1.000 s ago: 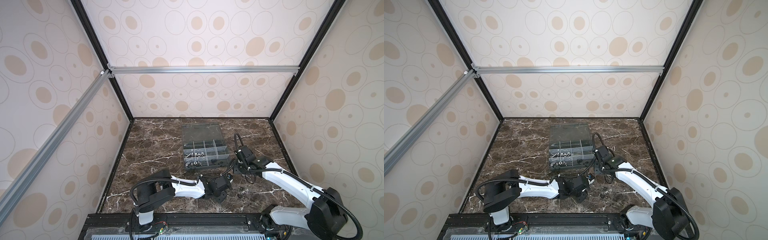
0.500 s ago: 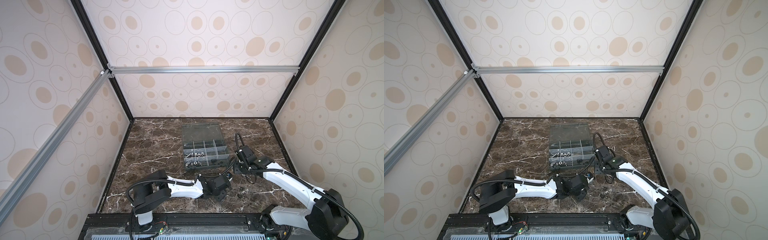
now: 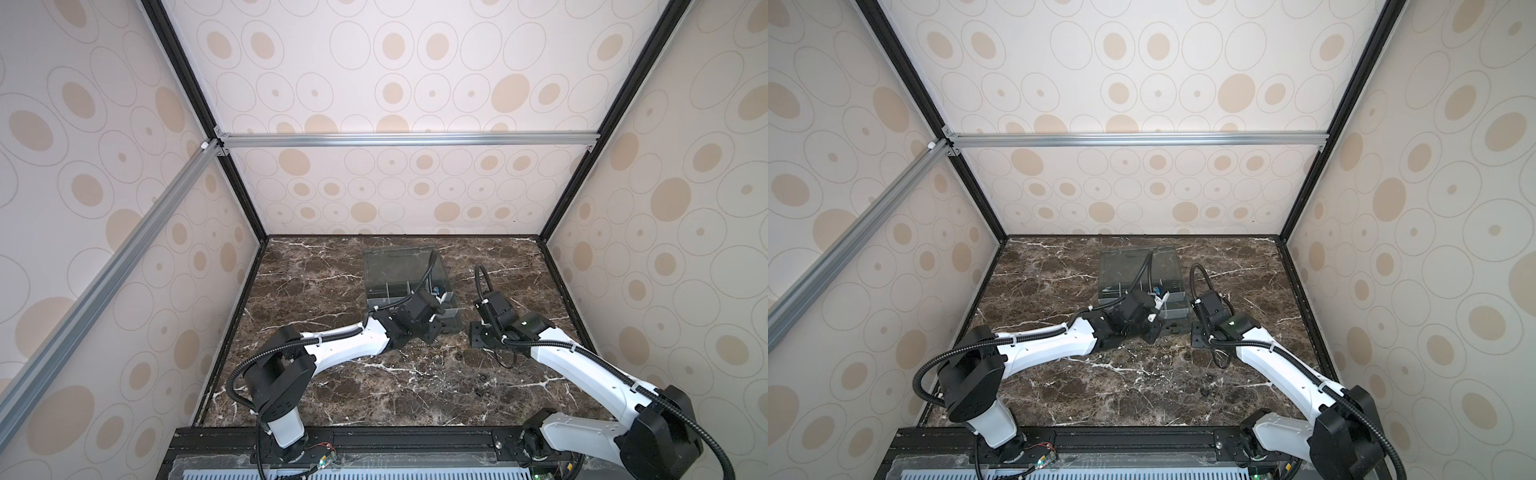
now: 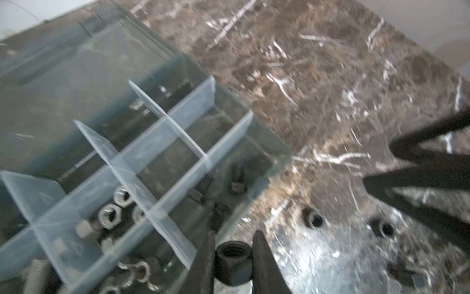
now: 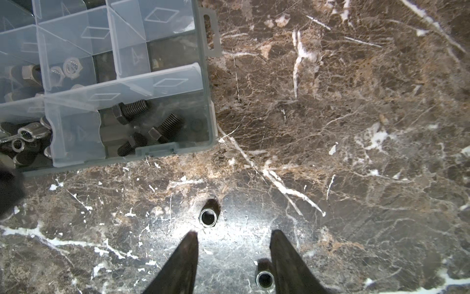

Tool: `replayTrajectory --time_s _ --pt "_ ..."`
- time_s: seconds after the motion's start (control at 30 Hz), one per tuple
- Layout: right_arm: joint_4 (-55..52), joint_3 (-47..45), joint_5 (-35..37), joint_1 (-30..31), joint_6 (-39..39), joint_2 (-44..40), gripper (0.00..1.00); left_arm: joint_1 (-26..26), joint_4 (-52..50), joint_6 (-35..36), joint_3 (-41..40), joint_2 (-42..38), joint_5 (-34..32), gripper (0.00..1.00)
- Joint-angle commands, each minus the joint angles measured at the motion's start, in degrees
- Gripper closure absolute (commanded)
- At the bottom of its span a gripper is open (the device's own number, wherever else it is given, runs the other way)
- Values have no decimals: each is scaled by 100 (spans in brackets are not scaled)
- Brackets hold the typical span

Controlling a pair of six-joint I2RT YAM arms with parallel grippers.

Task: Sort the screws and nuts into containers
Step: Place the screw into the container.

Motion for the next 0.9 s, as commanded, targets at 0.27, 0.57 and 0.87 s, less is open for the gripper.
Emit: replayTrajectory --time_s 0.27,0.57,0.87 --pt "-230 -185 56 -49 83 -279 51 705 -90 514 1303 1167 169 84" --pt "-270 -245 45 -40 118 -392 51 872 -51 403 1493 1604 299 76" --pt "-272 -263 17 -45 117 -396 51 947 156 178 1171 1362 309 49"
